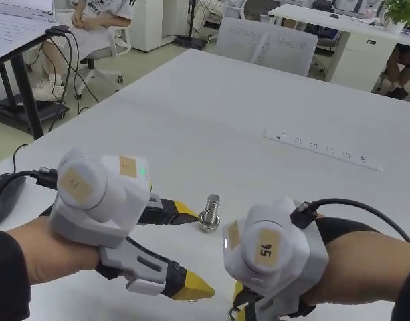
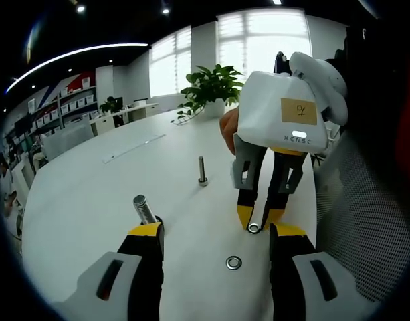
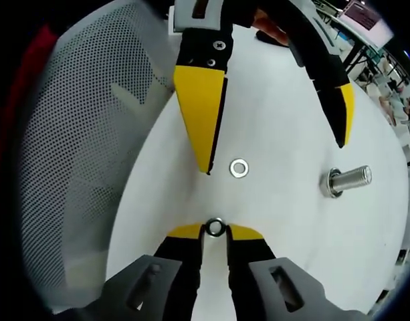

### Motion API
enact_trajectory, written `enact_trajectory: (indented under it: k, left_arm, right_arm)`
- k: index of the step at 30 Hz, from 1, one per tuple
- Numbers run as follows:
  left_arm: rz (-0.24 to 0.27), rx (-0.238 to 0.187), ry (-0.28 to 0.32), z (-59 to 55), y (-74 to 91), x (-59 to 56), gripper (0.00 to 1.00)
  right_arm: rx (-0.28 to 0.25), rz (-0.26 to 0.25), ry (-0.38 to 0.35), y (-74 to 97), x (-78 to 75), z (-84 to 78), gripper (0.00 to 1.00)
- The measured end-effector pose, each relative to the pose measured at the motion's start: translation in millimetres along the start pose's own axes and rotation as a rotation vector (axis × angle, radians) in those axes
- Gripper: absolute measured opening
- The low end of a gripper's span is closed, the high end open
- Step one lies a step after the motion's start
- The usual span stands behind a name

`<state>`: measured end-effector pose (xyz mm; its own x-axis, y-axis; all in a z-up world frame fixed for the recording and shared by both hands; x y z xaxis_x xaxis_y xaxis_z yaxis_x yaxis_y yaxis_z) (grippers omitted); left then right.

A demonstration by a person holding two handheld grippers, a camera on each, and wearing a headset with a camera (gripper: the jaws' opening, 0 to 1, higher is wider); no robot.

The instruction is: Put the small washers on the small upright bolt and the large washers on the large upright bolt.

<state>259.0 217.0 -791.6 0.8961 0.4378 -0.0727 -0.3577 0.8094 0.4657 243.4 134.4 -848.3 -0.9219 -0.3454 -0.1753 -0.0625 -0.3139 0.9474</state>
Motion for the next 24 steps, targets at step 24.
enact_trajectory:
  k: [24]
  left_arm:
    - [-0.003, 0.002, 0.0, -2.0, 0.2, -1.5, 0.63]
  right_arm:
    - [0.013, -0.016, -0.03, 1.3, -2.5, -5.6, 0.14]
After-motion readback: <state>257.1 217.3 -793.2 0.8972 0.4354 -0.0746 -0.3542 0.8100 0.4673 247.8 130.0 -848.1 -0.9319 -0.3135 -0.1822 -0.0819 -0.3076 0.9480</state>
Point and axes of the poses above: the centre of the closed fingertips' face, and the gripper's own axes: y roughly backward along the fingers, x roughly to its left, z roughly out of its top, the point moved 3 cm from there along y, roughly backward along the fingers, and after that the axes turned 9 degrees about -z, right-handed, at the moved point
